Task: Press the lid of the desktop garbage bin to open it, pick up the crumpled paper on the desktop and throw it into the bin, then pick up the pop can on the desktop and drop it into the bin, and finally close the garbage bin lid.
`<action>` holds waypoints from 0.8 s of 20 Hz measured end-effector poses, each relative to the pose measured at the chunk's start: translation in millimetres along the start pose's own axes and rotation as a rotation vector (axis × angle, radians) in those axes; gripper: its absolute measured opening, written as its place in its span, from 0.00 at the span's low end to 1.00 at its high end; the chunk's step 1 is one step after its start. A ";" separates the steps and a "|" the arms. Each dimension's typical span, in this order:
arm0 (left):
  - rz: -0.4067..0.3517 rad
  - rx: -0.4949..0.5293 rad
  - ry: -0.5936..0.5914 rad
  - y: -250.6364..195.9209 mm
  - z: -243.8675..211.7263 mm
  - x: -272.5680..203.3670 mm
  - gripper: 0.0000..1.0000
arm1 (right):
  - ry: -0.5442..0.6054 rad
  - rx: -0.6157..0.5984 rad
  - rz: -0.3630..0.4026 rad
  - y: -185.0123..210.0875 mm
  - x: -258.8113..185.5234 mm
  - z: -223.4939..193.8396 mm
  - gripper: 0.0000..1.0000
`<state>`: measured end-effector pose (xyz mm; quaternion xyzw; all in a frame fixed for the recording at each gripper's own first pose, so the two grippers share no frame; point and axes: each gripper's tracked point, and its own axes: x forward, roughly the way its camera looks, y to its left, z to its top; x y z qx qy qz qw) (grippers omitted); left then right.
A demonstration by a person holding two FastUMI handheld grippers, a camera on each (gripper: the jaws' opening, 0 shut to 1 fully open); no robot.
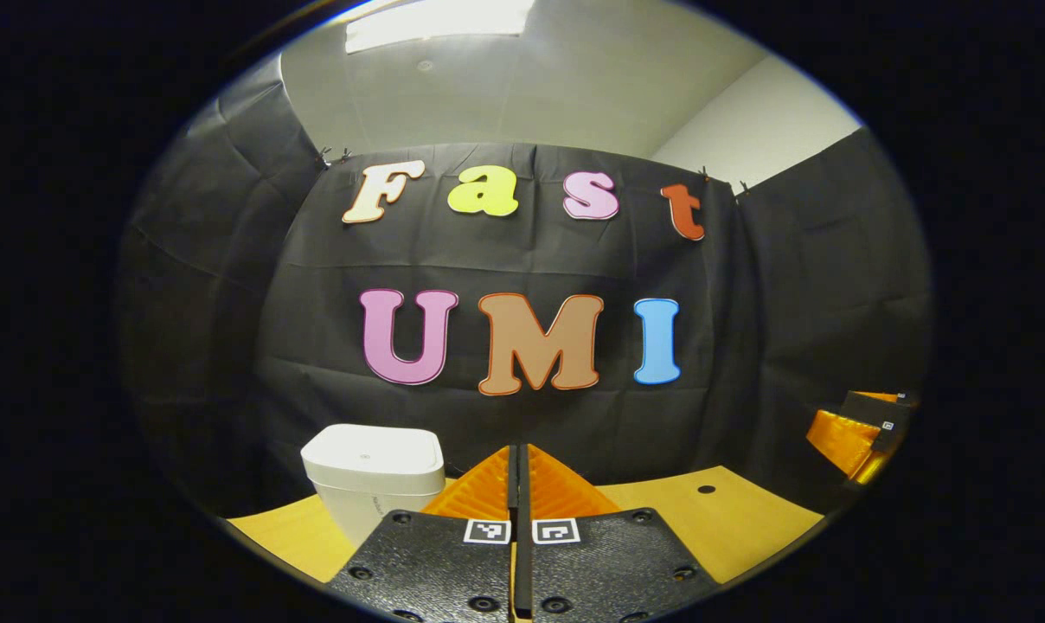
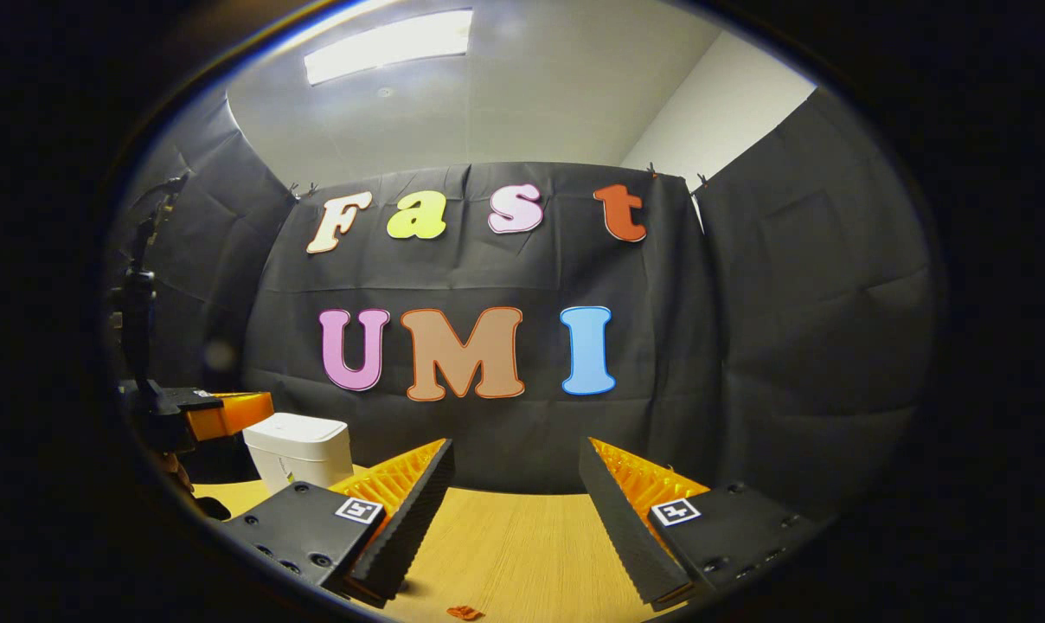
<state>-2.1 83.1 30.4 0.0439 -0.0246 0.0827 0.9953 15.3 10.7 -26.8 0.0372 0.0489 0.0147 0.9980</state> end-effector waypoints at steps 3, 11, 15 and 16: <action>0.068 0.041 -0.003 38.0 5.3 18.8 0.00 | 0.004 -0.004 -0.005 4.6 1.0 -2.5 0.96; 0.167 0.025 0.067 120.7 -10.7 73.3 0.00 | 0.029 -0.007 -0.060 8.2 3.5 -12.8 0.96; 0.162 0.029 0.136 143.4 -33.8 101.2 0.00 | 0.045 -0.016 -0.092 13.3 3.8 -19.7 0.96; 0.163 0.022 0.148 148.1 -40.4 105.5 0.00 | 0.051 -0.017 -0.102 14.3 3.5 -21.7 0.96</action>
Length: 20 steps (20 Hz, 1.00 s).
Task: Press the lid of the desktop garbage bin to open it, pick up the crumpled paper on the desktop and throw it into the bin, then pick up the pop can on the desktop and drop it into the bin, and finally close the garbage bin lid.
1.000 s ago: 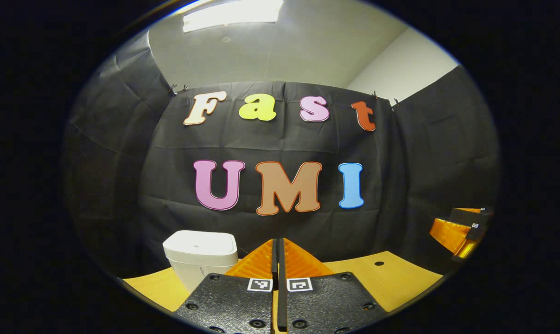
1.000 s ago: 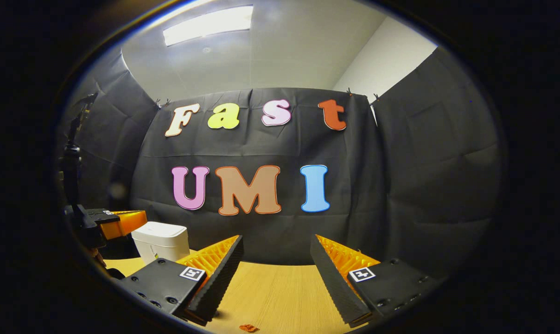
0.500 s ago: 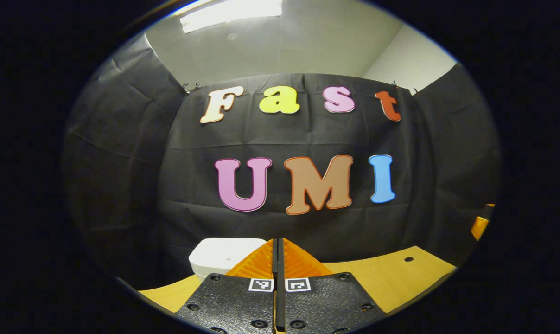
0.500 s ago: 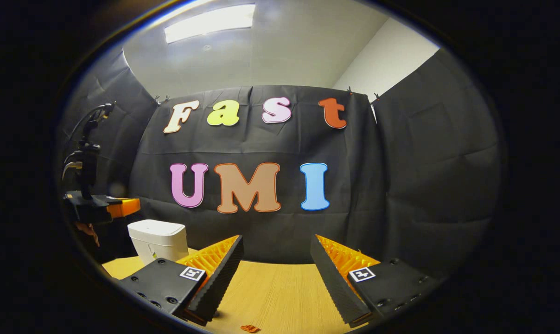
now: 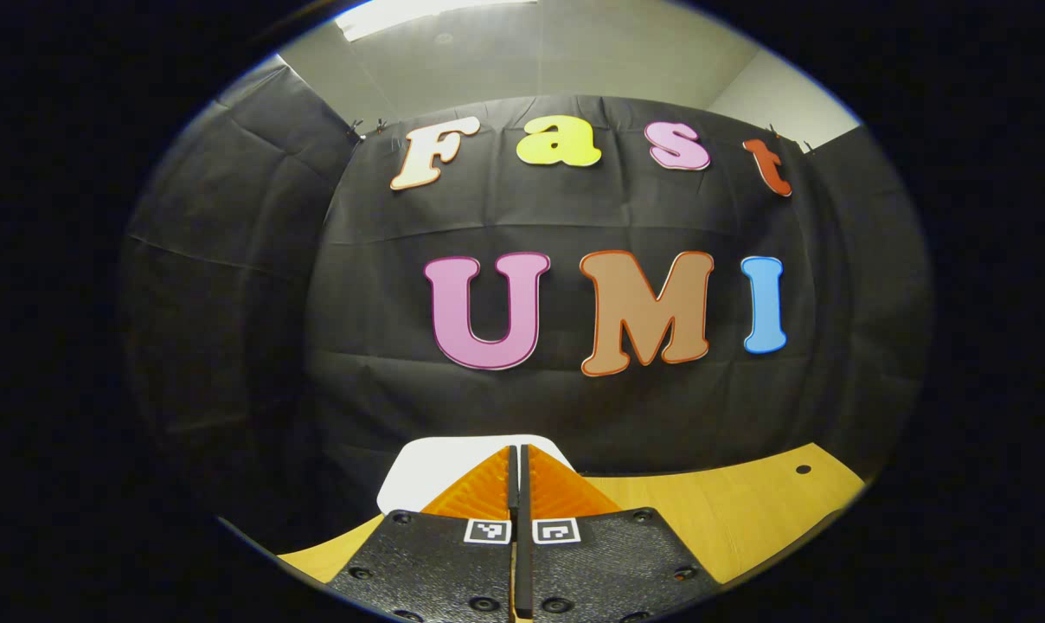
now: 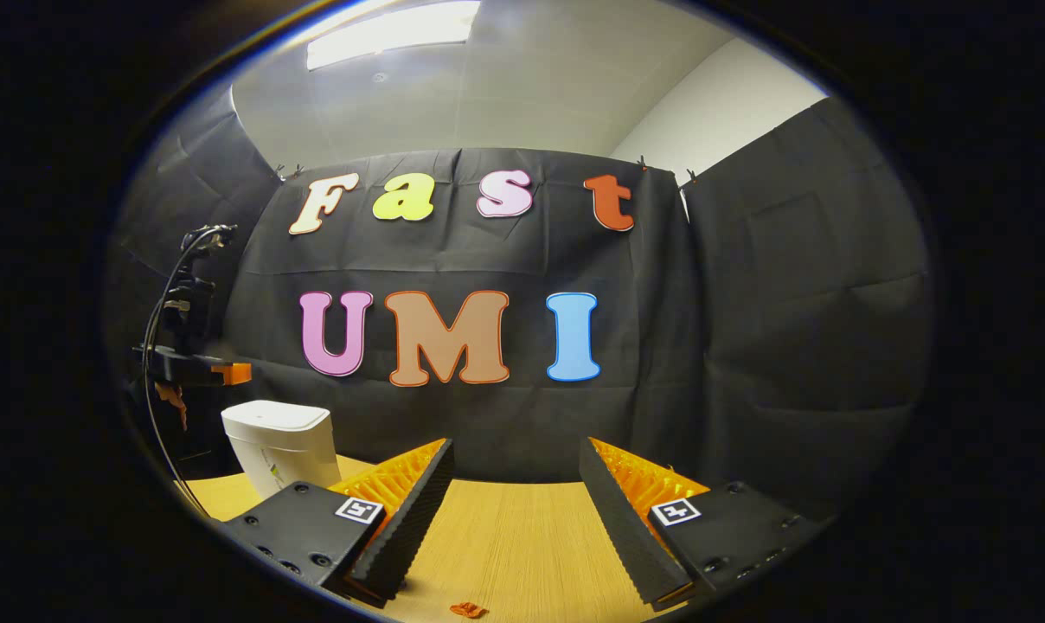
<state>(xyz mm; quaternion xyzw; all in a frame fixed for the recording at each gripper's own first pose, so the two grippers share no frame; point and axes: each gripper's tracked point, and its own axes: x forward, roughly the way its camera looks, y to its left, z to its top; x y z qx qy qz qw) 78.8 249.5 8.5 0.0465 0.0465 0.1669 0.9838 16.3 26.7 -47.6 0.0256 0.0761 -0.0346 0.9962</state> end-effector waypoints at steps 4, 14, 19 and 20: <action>0.012 -0.011 0.041 15.0 -22.2 23.9 0.00 | 0.028 -0.011 -0.038 2.6 -2.5 -9.5 1.00; 0.022 -0.027 0.155 30.1 -81.8 42.5 0.00 | 0.076 -0.085 -0.040 27.7 -1.0 -19.0 0.96; 0.029 -0.080 0.132 29.9 -82.7 45.0 0.00 | 0.090 -0.091 -0.008 39.5 2.1 -23.5 0.96; 0.026 -0.083 0.135 28.1 -81.1 44.7 0.00 | 0.087 -0.088 -0.004 40.3 3.1 -21.9 0.96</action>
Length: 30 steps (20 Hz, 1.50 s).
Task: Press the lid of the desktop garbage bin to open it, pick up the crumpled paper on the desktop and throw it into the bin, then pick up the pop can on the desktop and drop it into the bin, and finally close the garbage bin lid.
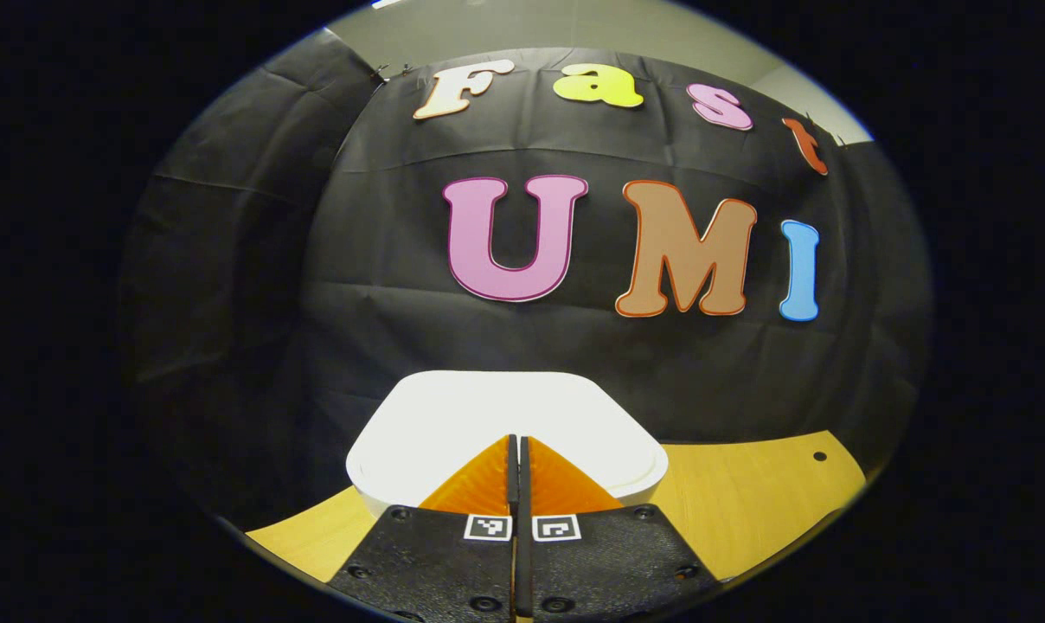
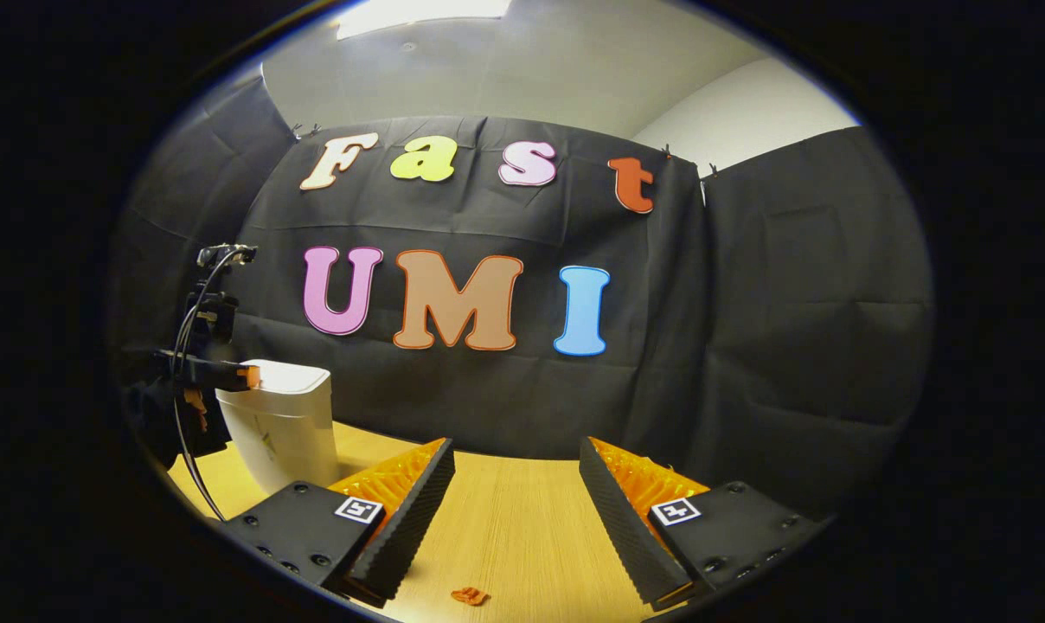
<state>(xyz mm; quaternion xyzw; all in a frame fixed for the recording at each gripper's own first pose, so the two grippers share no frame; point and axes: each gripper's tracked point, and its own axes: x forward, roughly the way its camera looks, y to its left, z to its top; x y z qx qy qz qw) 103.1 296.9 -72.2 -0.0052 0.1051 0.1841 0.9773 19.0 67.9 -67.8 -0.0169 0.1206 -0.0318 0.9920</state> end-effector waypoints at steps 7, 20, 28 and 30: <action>-0.003 -0.041 -0.141 3.9 38.6 -26.7 0.00 | -0.032 0.054 0.030 -1.0 -0.6 6.4 0.96; -0.091 0.056 -0.298 -52.9 84.8 -141.7 0.80 | -0.059 0.081 0.153 -3.7 3.5 13.0 0.96; -0.157 0.033 -0.275 -88.2 53.0 -197.7 0.90 | 0.032 0.078 0.207 -1.3 17.1 -35.0 0.97; -0.166 0.028 -0.253 -92.8 43.6 -206.7 0.90 | 0.078 0.064 0.226 5.8 22.2 -58.4 0.97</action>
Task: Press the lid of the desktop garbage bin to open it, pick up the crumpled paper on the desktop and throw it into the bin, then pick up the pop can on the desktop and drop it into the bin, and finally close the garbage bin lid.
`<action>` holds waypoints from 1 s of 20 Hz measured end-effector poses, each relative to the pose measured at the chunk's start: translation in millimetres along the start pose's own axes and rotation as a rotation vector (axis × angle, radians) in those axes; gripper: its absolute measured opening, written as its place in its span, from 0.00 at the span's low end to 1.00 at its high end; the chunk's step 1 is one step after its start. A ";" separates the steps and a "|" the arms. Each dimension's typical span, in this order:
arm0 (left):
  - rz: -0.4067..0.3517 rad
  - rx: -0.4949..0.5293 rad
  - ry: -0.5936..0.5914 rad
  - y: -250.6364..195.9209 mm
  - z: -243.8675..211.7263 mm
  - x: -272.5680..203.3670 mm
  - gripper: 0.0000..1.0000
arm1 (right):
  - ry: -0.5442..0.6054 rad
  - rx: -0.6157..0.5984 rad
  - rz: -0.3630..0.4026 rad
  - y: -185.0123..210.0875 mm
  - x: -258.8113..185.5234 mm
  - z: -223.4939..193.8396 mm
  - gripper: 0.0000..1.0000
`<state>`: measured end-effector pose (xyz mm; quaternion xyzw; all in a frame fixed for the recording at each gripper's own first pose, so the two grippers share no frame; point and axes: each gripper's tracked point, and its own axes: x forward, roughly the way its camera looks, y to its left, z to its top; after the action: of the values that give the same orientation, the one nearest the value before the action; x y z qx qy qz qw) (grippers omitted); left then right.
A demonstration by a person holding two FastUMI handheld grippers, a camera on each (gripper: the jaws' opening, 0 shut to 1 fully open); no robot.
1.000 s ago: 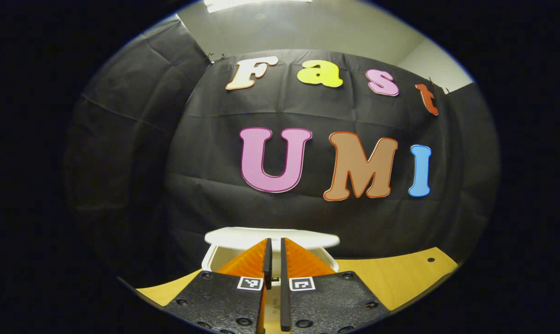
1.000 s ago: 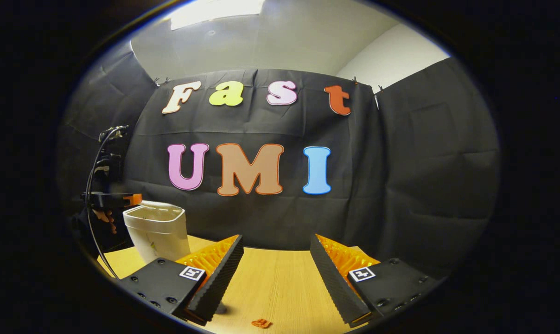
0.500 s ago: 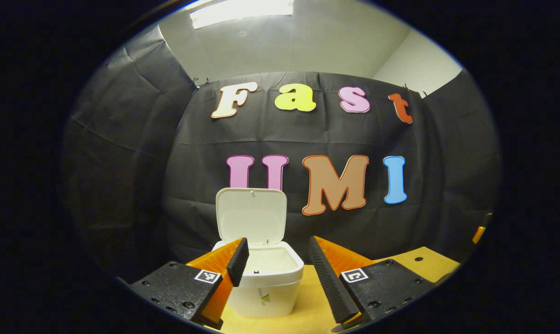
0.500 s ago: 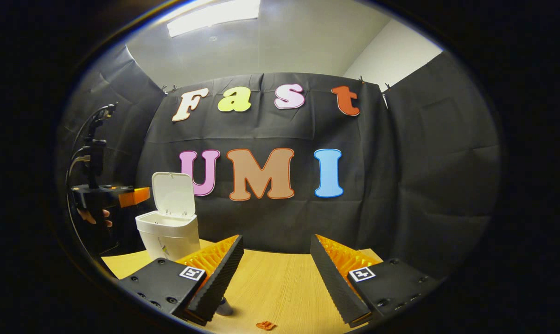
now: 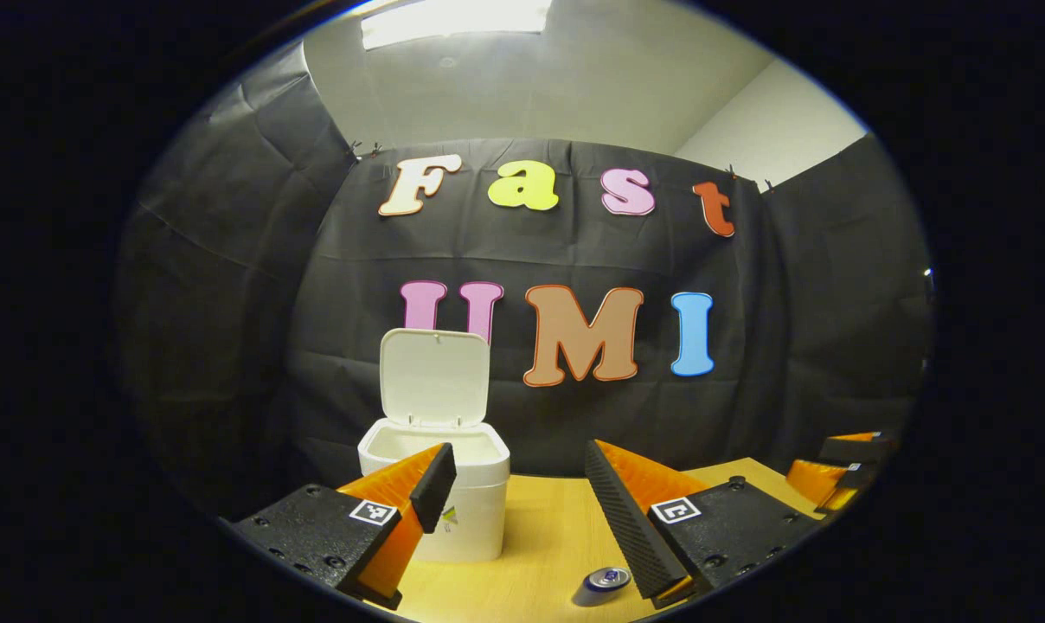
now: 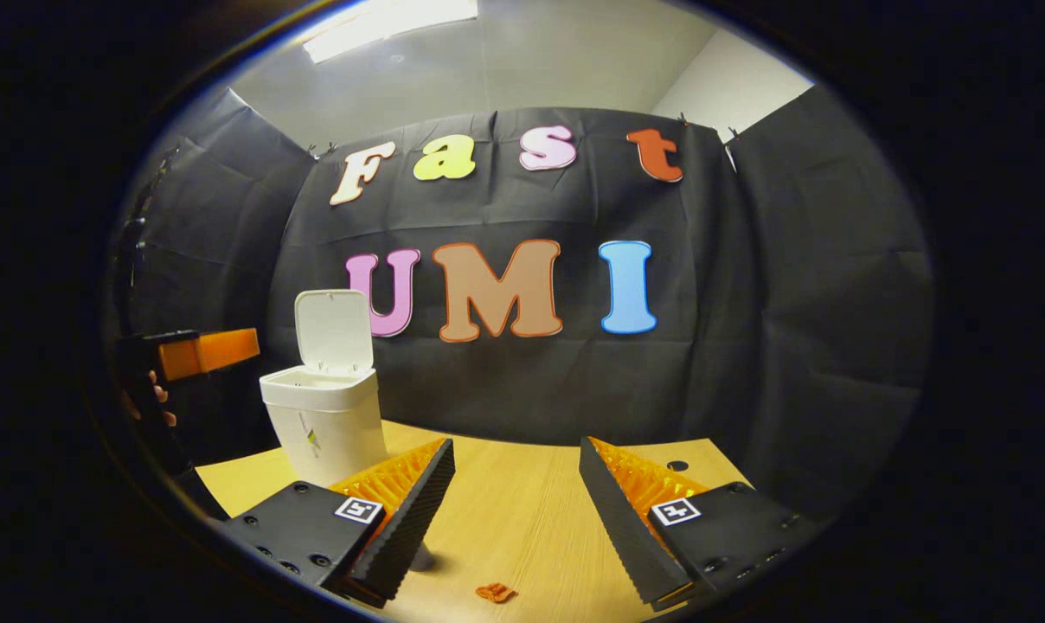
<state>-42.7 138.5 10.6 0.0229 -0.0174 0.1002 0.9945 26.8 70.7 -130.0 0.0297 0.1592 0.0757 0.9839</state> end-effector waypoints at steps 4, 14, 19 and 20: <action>0.000 -0.006 0.034 -3.8 -9.8 -10.0 0.91 | 0.104 -0.020 0.030 7.0 16.8 -47.7 0.97; 0.028 0.033 0.050 9.0 -7.8 -18.5 0.92 | 0.378 -0.104 0.091 18.8 42.6 -187.7 0.98; 0.057 0.055 0.066 21.7 -9.6 -23.1 0.92 | 0.516 -0.129 0.088 14.8 45.9 -242.8 0.98; 0.061 0.058 0.071 23.4 -10.3 -23.7 0.92 | 0.533 -0.132 0.088 14.9 46.6 -249.9 1.00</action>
<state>-70.3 157.1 0.4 0.0477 0.0203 0.1317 0.9899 -10.9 101.3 -380.0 -0.0487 0.4056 0.1336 0.9029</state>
